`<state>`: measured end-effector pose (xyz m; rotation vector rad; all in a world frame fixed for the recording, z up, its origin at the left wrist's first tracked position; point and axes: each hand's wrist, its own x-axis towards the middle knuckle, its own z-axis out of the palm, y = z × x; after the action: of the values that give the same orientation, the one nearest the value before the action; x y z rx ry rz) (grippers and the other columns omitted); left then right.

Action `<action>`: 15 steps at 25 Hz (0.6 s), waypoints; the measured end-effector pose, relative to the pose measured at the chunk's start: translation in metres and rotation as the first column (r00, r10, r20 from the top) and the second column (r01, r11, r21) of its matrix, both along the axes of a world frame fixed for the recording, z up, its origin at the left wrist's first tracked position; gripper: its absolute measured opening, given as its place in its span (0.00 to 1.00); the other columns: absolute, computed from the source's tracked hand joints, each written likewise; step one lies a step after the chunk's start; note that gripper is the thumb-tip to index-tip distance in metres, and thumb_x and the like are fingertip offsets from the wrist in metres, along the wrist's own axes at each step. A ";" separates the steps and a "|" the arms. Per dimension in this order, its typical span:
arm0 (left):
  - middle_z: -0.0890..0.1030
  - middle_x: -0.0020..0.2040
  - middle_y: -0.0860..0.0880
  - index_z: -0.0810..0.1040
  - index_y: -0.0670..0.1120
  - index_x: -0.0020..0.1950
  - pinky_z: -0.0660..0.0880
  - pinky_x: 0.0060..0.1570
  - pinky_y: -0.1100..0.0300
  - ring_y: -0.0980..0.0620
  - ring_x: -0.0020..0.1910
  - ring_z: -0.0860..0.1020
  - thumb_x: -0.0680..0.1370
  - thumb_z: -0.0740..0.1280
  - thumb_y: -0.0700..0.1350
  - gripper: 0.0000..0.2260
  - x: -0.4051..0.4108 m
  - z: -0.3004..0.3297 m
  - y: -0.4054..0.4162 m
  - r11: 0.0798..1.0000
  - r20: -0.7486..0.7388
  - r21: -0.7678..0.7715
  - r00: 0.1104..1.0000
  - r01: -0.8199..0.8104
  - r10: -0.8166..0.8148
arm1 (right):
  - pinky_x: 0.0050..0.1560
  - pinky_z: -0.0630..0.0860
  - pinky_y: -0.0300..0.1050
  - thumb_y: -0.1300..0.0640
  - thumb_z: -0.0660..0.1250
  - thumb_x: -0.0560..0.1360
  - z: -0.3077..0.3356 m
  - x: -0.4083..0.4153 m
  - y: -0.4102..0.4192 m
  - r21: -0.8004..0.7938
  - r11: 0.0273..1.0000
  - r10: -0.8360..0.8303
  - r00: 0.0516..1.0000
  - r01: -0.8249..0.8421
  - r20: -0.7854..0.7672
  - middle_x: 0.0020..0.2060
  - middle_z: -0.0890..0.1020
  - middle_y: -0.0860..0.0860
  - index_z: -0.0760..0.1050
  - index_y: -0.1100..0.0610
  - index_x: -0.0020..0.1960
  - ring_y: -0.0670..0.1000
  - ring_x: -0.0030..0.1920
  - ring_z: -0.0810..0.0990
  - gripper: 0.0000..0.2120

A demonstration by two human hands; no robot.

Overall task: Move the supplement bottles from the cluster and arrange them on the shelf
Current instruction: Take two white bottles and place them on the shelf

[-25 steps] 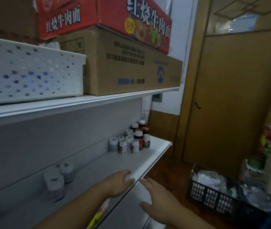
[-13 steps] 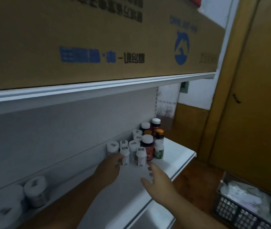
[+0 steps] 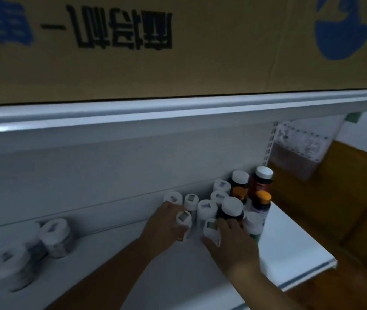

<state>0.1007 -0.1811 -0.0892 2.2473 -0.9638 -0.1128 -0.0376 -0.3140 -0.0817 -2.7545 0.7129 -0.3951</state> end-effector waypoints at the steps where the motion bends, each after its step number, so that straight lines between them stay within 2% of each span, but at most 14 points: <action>1: 0.77 0.55 0.49 0.75 0.50 0.58 0.72 0.54 0.58 0.51 0.54 0.76 0.67 0.70 0.56 0.21 -0.002 0.001 0.005 0.999 -0.074 -0.029 0.997 -0.025 0.023 | 0.51 0.75 0.44 0.35 0.57 0.74 0.001 0.001 0.003 0.025 1.000 0.016 1.000 -0.017 0.007 0.61 0.73 0.47 0.64 0.47 0.65 0.51 0.59 0.75 0.25; 4: 0.80 0.43 0.54 0.74 0.54 0.47 0.76 0.46 0.57 0.60 0.41 0.78 0.66 0.74 0.50 0.13 -0.006 0.002 0.022 0.988 -0.266 -0.116 0.962 -0.098 0.064 | 0.46 0.76 0.46 0.41 0.60 0.74 0.006 0.007 0.018 0.119 0.986 0.113 0.993 -0.117 0.032 0.55 0.76 0.47 0.65 0.47 0.60 0.51 0.51 0.78 0.18; 5: 0.81 0.41 0.55 0.75 0.54 0.44 0.76 0.43 0.59 0.63 0.38 0.78 0.65 0.75 0.49 0.12 -0.007 0.006 0.030 0.980 -0.294 -0.140 0.951 -0.142 0.096 | 0.46 0.75 0.46 0.43 0.63 0.73 0.007 0.011 0.020 0.174 0.974 0.140 0.990 -0.144 0.034 0.51 0.77 0.47 0.66 0.47 0.57 0.50 0.48 0.78 0.15; 6: 0.81 0.41 0.54 0.76 0.54 0.43 0.75 0.42 0.60 0.63 0.37 0.78 0.65 0.76 0.48 0.12 -0.008 0.008 0.043 0.967 -0.326 -0.168 0.936 -0.191 0.128 | 0.45 0.75 0.46 0.44 0.65 0.72 0.009 0.016 0.023 0.294 0.940 0.160 0.985 -0.171 0.058 0.47 0.77 0.46 0.68 0.48 0.54 0.49 0.45 0.77 0.14; 7: 0.82 0.41 0.52 0.78 0.54 0.44 0.76 0.42 0.60 0.61 0.37 0.79 0.65 0.76 0.47 0.12 -0.012 0.014 0.057 0.950 -0.388 -0.191 0.908 -0.248 0.159 | 0.45 0.74 0.45 0.47 0.68 0.72 0.011 0.021 0.027 0.507 0.843 0.141 0.983 -0.180 0.114 0.45 0.78 0.46 0.70 0.49 0.53 0.48 0.44 0.77 0.14; 8: 0.83 0.42 0.49 0.79 0.51 0.45 0.78 0.42 0.58 0.57 0.38 0.80 0.66 0.76 0.46 0.11 -0.017 0.019 0.072 0.925 -0.469 -0.212 0.863 -0.315 0.187 | 0.44 0.74 0.45 0.51 0.70 0.71 0.016 0.027 0.034 0.749 0.634 0.092 0.981 -0.192 0.174 0.46 0.79 0.48 0.72 0.52 0.53 0.49 0.45 0.78 0.14; 9: 0.83 0.41 0.48 0.79 0.49 0.47 0.79 0.42 0.56 0.54 0.39 0.80 0.67 0.76 0.45 0.11 -0.021 0.026 0.089 0.899 -0.547 -0.222 0.811 -0.378 0.206 | 0.43 0.75 0.45 0.56 0.71 0.72 0.020 0.033 0.044 0.907 0.360 0.042 0.975 -0.220 0.219 0.46 0.80 0.51 0.74 0.56 0.53 0.50 0.45 0.79 0.12; 10: 0.82 0.40 0.49 0.79 0.48 0.48 0.80 0.41 0.55 0.53 0.40 0.81 0.69 0.75 0.45 0.10 -0.027 0.032 0.107 0.878 -0.612 -0.231 0.764 -0.420 0.204 | 0.43 0.75 0.45 0.60 0.70 0.72 0.026 0.040 0.056 0.961 0.135 0.028 0.971 -0.240 0.238 0.45 0.81 0.54 0.76 0.57 0.51 0.52 0.45 0.80 0.08; 11: 0.81 0.39 0.50 0.79 0.48 0.48 0.80 0.40 0.56 0.53 0.40 0.80 0.71 0.73 0.45 0.08 -0.034 0.041 0.126 0.860 -0.639 -0.232 0.738 -0.455 0.218 | 0.43 0.76 0.45 0.62 0.69 0.72 0.030 0.047 0.071 0.964 0.045 0.090 0.963 -0.260 0.256 0.43 0.82 0.56 0.79 0.57 0.47 0.53 0.44 0.81 0.04; 13: 0.81 0.42 0.48 0.79 0.51 0.48 0.80 0.37 0.58 0.52 0.42 0.81 0.73 0.70 0.48 0.06 -0.046 0.054 0.165 0.819 -0.633 -0.216 0.715 -0.532 0.297 | 0.42 0.76 0.44 0.63 0.68 0.71 0.032 0.062 0.107 0.959 0.027 0.236 0.934 -0.284 0.270 0.39 0.83 0.55 0.81 0.58 0.42 0.52 0.41 0.82 0.03; 15: 0.83 0.47 0.47 0.80 0.52 0.50 0.79 0.36 0.60 0.52 0.45 0.83 0.73 0.69 0.49 0.07 -0.053 0.063 0.208 0.768 -0.622 -0.219 0.693 -0.601 0.365 | 0.39 0.77 0.42 0.64 0.69 0.71 0.036 0.072 0.151 0.955 0.013 0.311 0.908 -0.298 0.279 0.38 0.84 0.54 0.82 0.59 0.43 0.51 0.39 0.82 0.04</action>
<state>0.0480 0.0264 -0.0267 1.8322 -0.0266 -0.2685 0.0347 -0.1631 -0.0461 -1.3937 0.1387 0.2202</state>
